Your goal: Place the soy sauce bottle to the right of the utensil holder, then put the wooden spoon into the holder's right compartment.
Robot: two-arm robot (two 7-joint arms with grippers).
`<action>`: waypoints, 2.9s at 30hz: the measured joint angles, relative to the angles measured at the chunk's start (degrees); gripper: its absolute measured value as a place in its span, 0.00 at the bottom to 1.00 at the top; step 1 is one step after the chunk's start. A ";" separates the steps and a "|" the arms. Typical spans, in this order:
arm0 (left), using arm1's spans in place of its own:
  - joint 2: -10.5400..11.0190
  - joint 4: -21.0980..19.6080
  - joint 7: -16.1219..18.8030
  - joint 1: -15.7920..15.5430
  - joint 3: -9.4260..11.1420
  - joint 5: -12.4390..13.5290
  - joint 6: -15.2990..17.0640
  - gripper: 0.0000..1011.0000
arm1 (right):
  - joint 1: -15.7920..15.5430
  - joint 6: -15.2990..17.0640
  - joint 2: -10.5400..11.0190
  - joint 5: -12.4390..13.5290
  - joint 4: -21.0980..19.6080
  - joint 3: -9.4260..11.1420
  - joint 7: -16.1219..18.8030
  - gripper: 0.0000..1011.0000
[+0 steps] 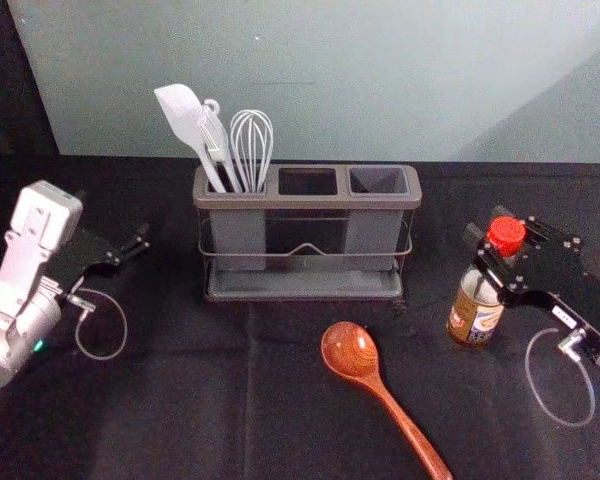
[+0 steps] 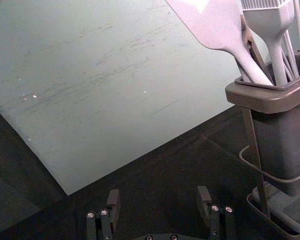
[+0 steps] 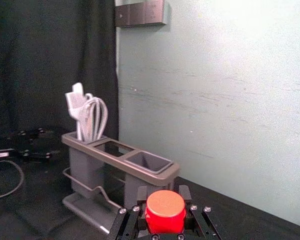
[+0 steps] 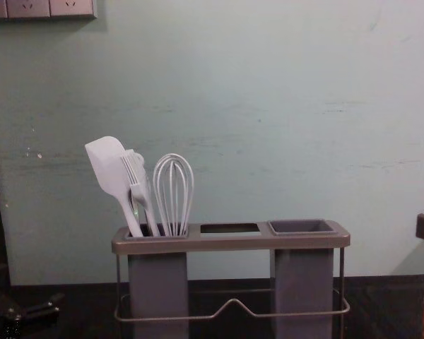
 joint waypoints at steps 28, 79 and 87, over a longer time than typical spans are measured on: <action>0.00 0.00 0.00 0.00 0.00 0.00 0.00 0.99 | 17.04 -0.53 -7.68 2.76 20.34 -3.86 2.81 0.38; 0.00 0.00 0.00 0.00 0.00 0.00 0.00 0.99 | 20.55 -1.54 -9.34 4.16 20.85 -3.74 2.68 0.99; 0.00 0.00 0.00 0.00 0.00 0.00 0.00 0.99 | 17.35 1.97 -7.05 3.84 15.17 -5.00 2.63 0.99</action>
